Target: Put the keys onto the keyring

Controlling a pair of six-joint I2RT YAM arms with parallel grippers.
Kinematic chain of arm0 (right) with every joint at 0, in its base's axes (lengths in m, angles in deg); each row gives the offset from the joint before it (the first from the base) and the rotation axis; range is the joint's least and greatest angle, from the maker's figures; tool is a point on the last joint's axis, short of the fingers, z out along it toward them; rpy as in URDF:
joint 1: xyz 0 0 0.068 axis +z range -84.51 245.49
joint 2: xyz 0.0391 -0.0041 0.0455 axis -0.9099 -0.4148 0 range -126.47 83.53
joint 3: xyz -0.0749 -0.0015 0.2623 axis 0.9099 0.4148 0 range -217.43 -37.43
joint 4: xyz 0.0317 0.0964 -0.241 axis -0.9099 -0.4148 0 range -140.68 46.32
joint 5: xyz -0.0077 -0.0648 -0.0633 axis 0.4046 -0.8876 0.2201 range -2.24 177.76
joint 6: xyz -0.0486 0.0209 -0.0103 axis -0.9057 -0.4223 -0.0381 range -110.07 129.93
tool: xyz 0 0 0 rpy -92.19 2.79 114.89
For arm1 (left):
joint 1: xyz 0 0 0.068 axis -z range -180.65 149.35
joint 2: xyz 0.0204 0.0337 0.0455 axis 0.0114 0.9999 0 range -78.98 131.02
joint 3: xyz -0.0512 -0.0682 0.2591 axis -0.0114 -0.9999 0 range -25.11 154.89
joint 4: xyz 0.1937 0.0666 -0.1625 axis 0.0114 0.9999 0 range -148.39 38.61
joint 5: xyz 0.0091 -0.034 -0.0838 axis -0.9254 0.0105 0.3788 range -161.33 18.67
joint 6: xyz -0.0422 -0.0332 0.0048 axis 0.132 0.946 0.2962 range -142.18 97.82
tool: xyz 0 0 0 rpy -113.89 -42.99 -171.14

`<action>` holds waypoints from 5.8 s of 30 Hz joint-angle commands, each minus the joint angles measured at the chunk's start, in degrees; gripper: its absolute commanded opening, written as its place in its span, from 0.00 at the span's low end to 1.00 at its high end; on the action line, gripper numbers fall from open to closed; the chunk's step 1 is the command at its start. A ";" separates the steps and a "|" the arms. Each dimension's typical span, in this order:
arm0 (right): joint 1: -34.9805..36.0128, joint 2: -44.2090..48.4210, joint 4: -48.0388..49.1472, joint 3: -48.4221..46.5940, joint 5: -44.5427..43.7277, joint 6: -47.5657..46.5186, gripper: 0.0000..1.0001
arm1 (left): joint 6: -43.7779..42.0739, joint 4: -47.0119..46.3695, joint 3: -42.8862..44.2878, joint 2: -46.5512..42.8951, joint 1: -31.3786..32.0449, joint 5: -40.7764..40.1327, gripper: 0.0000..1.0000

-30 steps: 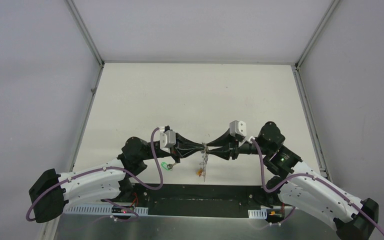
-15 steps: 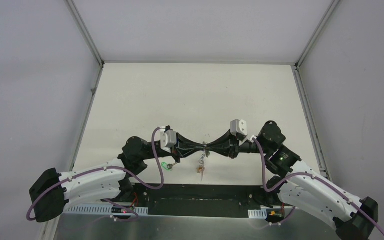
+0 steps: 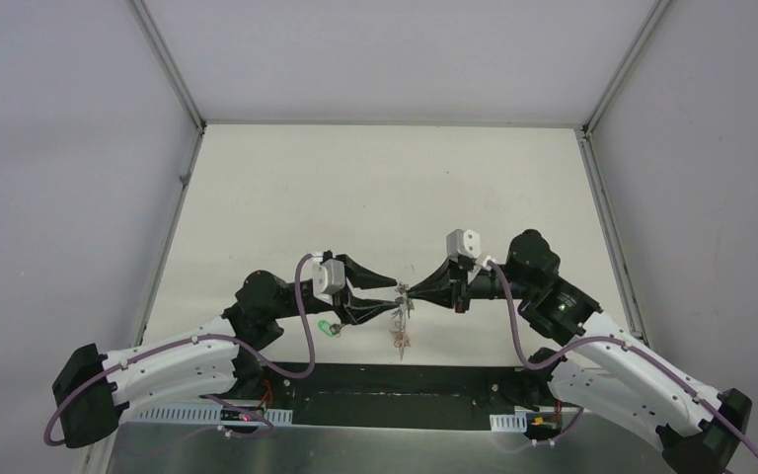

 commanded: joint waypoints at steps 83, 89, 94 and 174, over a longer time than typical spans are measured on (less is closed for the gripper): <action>0.81 0.59 3.26 -2.20 -2.65 -0.88 0.23 | 2.75 -16.83 0.55 5.68 0.57 -1.50 0.00; 0.82 -0.27 3.27 -2.26 -1.66 -0.82 0.08 | 2.72 -16.61 0.47 5.60 0.57 -1.35 0.00; 0.81 -0.55 1.89 -3.04 -1.68 -0.93 0.00 | 2.85 -15.49 0.47 5.32 0.57 -1.45 0.00; 2.30 3.37 -15.26 -6.13 -11.91 -8.76 0.57 | -4.29 -15.09 -2.52 4.09 1.12 -0.44 0.00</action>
